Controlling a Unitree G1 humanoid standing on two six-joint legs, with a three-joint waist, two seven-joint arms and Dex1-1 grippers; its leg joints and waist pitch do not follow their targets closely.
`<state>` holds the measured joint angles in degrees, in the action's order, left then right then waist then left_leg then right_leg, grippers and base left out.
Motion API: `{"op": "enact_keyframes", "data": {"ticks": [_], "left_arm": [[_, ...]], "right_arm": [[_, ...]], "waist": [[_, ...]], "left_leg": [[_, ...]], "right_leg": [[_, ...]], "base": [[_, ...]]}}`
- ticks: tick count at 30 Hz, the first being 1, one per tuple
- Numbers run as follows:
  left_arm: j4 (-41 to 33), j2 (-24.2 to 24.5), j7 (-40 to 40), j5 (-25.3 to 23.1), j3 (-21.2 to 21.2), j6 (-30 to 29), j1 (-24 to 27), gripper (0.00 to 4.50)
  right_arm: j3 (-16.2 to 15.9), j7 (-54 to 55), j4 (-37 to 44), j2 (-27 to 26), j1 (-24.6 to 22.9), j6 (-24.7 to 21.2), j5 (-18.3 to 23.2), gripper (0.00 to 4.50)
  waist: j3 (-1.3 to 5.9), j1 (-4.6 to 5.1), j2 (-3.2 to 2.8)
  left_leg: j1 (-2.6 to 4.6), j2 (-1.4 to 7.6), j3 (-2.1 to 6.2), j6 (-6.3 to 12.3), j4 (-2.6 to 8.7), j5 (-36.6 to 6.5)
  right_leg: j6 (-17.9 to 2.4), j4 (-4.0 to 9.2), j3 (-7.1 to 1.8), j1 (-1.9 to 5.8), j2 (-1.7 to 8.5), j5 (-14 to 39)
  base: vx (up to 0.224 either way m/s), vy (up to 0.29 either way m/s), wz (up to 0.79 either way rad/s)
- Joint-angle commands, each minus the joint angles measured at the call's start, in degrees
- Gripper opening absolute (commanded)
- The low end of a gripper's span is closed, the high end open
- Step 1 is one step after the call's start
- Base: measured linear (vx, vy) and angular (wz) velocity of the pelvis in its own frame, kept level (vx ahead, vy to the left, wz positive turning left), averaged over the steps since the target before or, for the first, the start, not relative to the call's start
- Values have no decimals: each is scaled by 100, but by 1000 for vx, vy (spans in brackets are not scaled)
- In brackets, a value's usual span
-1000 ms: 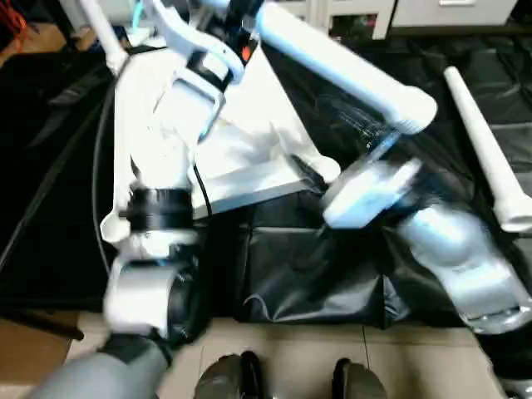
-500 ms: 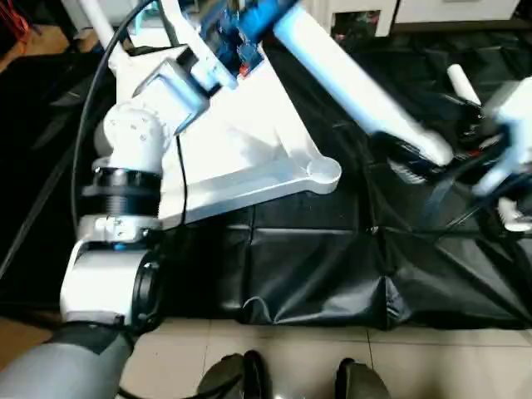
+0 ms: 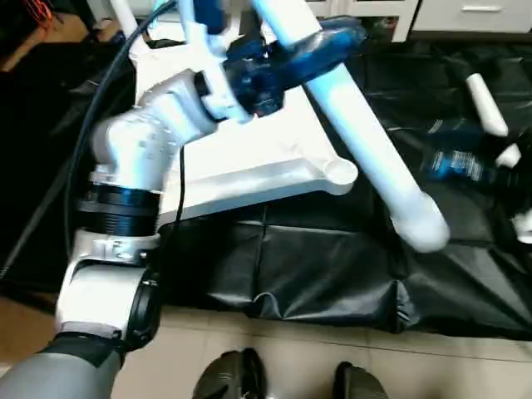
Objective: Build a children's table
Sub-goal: Pick table leg
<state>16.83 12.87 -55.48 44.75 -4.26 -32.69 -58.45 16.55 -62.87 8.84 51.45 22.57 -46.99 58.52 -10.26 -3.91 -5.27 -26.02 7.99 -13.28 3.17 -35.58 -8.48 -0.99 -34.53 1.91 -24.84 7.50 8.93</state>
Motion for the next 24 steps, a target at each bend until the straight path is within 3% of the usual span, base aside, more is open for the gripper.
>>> {"op": "enact_keyframes", "data": {"ticks": [1,6,7,11,17,24], "left_arm": [[15,-29,3,-35,-89,65,-178,164],[-81,68,-370,49,17,-103,-165,164],[-142,99,-483,71,58,-166,-149,164],[-298,199,-787,120,213,-322,-112,164],[-442,311,-1199,138,422,-522,-141,164],[-677,350,-1502,22,678,-572,-149,164]], "right_arm": [[-48,176,45,-116,130,-89,85,408],[-24,156,-100,-107,266,-223,79,408],[-36,170,-164,-55,307,-221,13,408],[-29,185,-351,63,425,-208,-109,408],[-61,-208,-458,358,436,-313,-171,408],[-293,-755,-301,618,274,-417,-164,408]], "waist": [[606,11,252],[590,27,252],[561,23,201],[556,10,219],[556,-1,261],[558,-17,270]], "left_leg": [[375,435,313,287,509,-1431],[371,427,313,177,535,-1516],[377,426,314,138,551,-1579],[398,437,303,49,568,-1654],[371,437,287,220,546,-1392],[368,457,274,441,522,-1137]], "right_leg": [[-1051,401,-101,204,199,1909],[-1106,412,-100,203,216,1925],[-1095,421,-102,184,210,1955],[-1153,414,-114,176,206,1842],[-1230,398,-126,215,230,1657],[-1392,373,-131,229,236,1366]], "base": [[0,0,0],[0,0,0],[0,0,0],[0,0,0],[0,0,0],[0,0,0]]}}
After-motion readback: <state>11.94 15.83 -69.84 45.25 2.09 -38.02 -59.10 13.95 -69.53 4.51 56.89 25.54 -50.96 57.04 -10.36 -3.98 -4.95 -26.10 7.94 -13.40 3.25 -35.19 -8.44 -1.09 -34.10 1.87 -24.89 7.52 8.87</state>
